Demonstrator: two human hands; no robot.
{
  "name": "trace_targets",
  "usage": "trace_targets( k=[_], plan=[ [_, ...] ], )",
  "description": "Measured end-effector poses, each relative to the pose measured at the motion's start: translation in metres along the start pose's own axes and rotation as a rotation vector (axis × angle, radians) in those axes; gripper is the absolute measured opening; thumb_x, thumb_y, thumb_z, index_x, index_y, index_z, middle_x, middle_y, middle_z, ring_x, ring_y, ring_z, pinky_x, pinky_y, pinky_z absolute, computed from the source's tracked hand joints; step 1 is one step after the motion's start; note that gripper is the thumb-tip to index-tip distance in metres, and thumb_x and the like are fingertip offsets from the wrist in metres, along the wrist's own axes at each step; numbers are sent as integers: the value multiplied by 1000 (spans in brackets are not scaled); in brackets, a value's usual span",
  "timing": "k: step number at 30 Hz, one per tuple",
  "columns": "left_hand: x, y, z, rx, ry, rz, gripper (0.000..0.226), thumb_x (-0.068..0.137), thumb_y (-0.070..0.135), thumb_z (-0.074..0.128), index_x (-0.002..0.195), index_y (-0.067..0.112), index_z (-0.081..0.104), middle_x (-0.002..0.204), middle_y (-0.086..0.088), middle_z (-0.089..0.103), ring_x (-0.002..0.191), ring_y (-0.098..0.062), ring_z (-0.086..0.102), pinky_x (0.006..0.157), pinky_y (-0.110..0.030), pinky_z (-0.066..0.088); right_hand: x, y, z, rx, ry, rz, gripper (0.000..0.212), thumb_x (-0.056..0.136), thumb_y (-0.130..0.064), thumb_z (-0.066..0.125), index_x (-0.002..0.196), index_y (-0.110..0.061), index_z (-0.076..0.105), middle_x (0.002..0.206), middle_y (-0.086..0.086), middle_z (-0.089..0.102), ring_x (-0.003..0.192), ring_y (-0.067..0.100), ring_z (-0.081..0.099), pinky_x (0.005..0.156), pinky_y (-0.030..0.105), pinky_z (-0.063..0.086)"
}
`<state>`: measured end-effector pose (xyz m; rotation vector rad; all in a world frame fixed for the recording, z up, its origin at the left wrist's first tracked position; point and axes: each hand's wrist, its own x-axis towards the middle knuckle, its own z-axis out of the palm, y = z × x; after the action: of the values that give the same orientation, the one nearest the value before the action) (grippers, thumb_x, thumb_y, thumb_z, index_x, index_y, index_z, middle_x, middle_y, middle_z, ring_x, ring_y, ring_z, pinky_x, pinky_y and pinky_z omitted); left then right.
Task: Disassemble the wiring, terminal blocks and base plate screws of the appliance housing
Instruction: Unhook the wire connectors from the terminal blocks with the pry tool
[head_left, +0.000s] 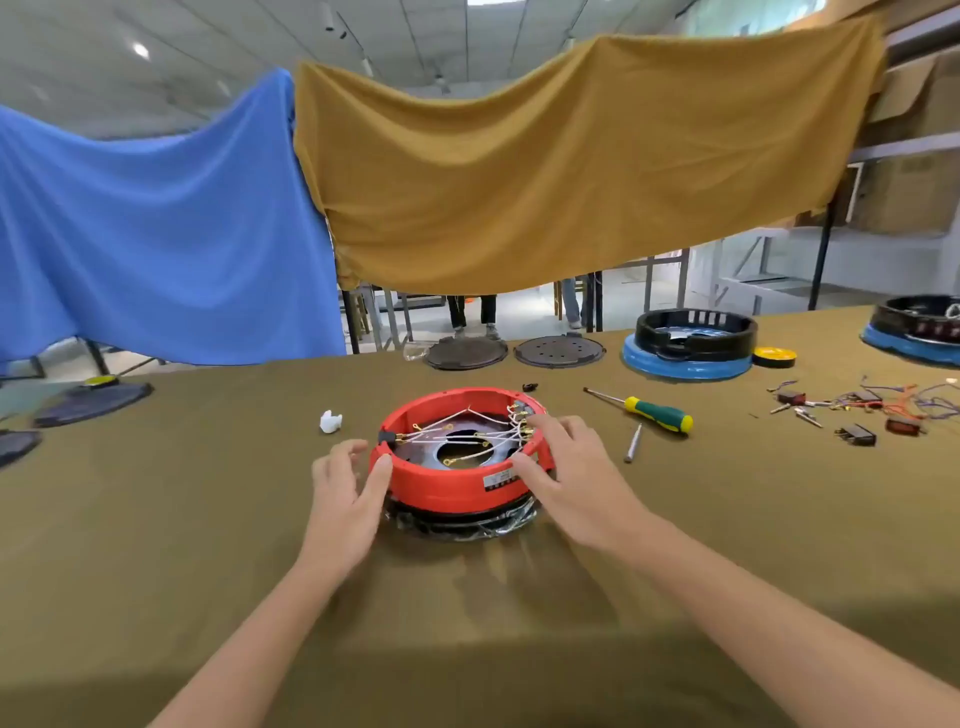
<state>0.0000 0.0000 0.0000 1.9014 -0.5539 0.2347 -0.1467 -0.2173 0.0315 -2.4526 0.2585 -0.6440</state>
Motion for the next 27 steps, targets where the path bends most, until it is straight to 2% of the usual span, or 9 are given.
trace_targets(
  k=[4, 7, 11, 13, 16, 19, 22, 24, 27],
  plan=[
    [34, -11, 11, -67, -19, -82, 29, 99, 42, 50, 125, 32, 42, 131, 1, 39, 111, -7, 49, 102, -27, 36, 37, 20, 11, 98, 52, 56, 52, 102, -46, 45, 149, -25, 38, 132, 1, 41, 129, 16, 35, 98, 25, 32],
    [50, -23, 21, -170, -78, -74, 24, 100, 38, 52, 122, 31, 49, 124, 2, 50, 111, -5, 54, 92, -22, 40, 63, 38, 22, 110, 107, 39, 51, 102, -47, 46, 147, -25, 40, 136, 0, 41, 128, 12, 39, 96, 23, 33],
    [52, -30, 25, -323, -71, -69, 33, 84, 46, 54, 116, 38, 57, 107, 16, 61, 101, 0, 59, 81, -15, 43, 71, 52, 40, 342, 196, 55, 33, 102, -41, 48, 133, -30, 53, 130, -5, 51, 113, -11, 49, 83, 0, 36],
    [51, -33, 25, -354, -57, -59, 33, 82, 44, 56, 115, 37, 61, 100, 22, 64, 97, 5, 60, 77, -9, 44, 67, 56, 48, 442, 220, 69, 25, 102, -39, 50, 126, -37, 52, 126, -11, 53, 109, -18, 49, 81, -4, 36],
    [49, -30, 22, -381, -45, -52, 31, 82, 38, 57, 112, 37, 65, 103, 19, 66, 100, 2, 61, 80, -14, 46, 58, 53, 48, 468, 203, 53, 31, 101, -44, 51, 130, -37, 51, 126, -17, 50, 114, -18, 47, 85, -3, 35],
    [47, -26, 21, -385, -35, -57, 30, 83, 35, 57, 112, 37, 65, 105, 19, 67, 103, 0, 61, 82, -16, 46, 53, 50, 43, 498, 197, 45, 43, 90, -49, 52, 132, -37, 52, 126, -18, 52, 116, -13, 50, 86, -1, 36],
    [47, -28, 20, -368, -57, -69, 36, 95, 23, 59, 129, 35, 56, 117, 24, 62, 114, 5, 56, 94, -16, 42, 52, 49, 37, 576, 122, 52, 40, 88, -42, 59, 125, -51, 48, 123, -27, 58, 112, -11, 56, 83, 3, 44],
    [45, -26, 19, -351, -107, -65, 43, 100, 18, 53, 139, 35, 48, 130, 27, 55, 122, 11, 49, 102, -18, 36, 55, 53, 35, 591, 77, 57, 40, 93, -33, 63, 126, -51, 47, 118, -35, 60, 110, -12, 59, 82, 6, 47],
    [43, -24, 19, -326, -93, -69, 35, 92, 35, 55, 127, 36, 54, 118, 17, 61, 112, 0, 57, 92, -19, 43, 63, 61, 31, 551, 78, 130, 45, 100, -30, 60, 139, -43, 44, 132, -32, 53, 119, -11, 52, 93, 15, 45]
  ],
)
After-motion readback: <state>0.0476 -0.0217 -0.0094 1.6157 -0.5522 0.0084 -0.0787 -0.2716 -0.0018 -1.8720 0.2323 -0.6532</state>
